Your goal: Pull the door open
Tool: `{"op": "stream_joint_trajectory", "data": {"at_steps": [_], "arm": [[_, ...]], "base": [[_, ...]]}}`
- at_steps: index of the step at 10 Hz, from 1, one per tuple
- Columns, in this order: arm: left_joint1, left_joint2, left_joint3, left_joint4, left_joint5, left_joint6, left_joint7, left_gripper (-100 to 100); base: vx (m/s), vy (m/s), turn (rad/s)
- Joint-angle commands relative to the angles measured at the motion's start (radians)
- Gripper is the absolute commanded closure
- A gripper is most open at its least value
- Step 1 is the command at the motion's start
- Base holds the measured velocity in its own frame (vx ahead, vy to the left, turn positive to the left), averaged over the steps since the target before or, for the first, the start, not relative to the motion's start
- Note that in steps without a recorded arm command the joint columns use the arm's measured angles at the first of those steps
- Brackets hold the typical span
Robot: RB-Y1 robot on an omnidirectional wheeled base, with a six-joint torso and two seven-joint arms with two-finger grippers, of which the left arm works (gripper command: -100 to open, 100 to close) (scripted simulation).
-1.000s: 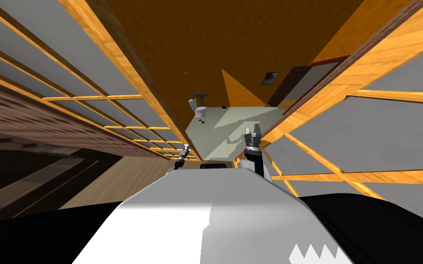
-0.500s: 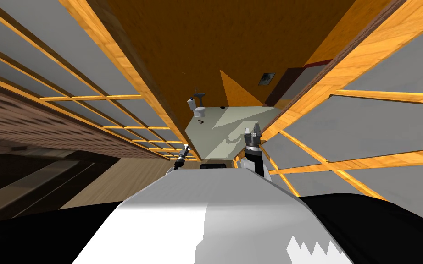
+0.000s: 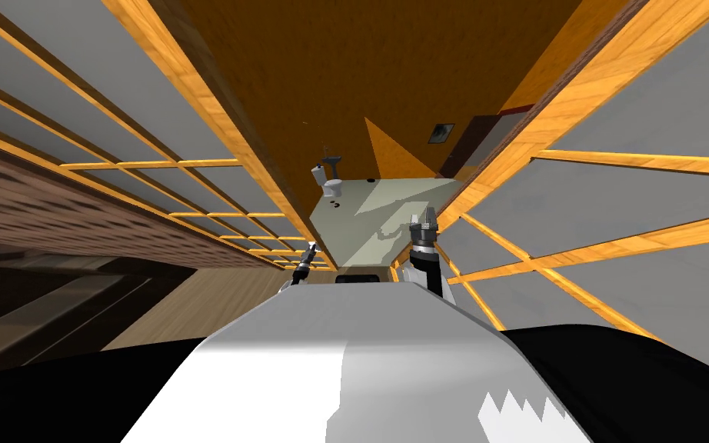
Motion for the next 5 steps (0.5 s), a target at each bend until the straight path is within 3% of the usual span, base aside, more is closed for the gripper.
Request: {"op": "stream_joint_trajectory", "data": {"at_steps": [1,5], "arm": [[-0.002,-0.01,-0.015,0.005,0.01,-0.003,0.05,100],[-0.006,-0.012,-0.026,0.004,0.05,0.002,0.152,100]], "base": [[-0.049,0.019,-0.095],[-0.05,0.021,-0.064]]}}
